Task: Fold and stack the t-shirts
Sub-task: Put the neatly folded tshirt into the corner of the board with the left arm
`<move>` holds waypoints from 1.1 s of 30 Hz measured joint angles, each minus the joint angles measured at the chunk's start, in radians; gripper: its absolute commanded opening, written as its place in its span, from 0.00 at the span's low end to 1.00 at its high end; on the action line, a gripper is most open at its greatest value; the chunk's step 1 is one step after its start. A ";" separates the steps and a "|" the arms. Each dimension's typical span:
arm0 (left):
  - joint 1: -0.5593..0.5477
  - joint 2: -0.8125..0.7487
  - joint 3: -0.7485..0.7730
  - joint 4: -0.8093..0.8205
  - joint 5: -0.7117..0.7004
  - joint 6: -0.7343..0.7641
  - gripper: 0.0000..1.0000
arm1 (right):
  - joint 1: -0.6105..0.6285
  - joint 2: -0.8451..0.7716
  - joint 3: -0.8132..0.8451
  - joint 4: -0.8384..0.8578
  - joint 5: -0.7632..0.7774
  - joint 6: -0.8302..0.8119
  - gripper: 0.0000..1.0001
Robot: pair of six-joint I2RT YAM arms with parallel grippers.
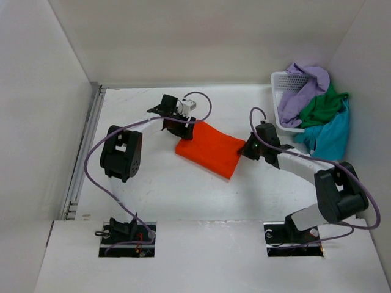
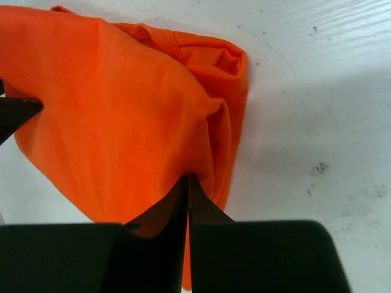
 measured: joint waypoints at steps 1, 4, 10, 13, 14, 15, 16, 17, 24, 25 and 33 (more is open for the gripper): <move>-0.002 0.016 0.004 -0.006 -0.020 -0.002 0.63 | 0.002 0.026 0.010 0.010 -0.003 0.007 0.05; -0.006 0.046 0.018 -0.013 -0.068 -0.004 0.62 | 0.002 0.094 0.039 0.015 -0.005 0.023 0.04; -0.012 0.055 0.037 -0.025 -0.122 -0.005 0.63 | -0.040 0.195 0.077 -0.009 -0.003 0.029 0.05; -0.007 0.056 0.039 -0.030 -0.126 -0.007 0.67 | -0.048 0.200 0.097 -0.031 0.002 0.013 0.08; -0.005 0.055 0.039 -0.031 -0.122 -0.007 0.68 | -0.048 0.200 0.104 -0.031 0.002 0.009 0.09; -0.002 0.050 0.039 -0.038 -0.104 -0.010 0.68 | -0.043 0.194 0.119 -0.039 0.003 -0.003 0.10; 0.002 0.047 0.039 -0.044 -0.090 -0.012 0.68 | -0.040 0.186 0.125 -0.045 0.003 -0.011 0.12; 0.002 0.044 0.039 -0.048 -0.080 -0.013 0.68 | -0.038 0.175 0.129 -0.050 0.003 -0.017 0.12; -0.008 0.048 0.051 -0.148 0.013 -0.020 0.20 | -0.019 -0.005 0.135 -0.112 0.004 -0.058 0.16; -0.011 0.061 0.061 -0.167 0.022 -0.022 0.14 | -0.019 -0.044 0.135 -0.126 0.004 -0.062 0.16; 0.029 0.090 0.113 -0.229 0.055 -0.036 0.00 | -0.076 -0.288 0.172 -0.231 0.011 -0.081 0.20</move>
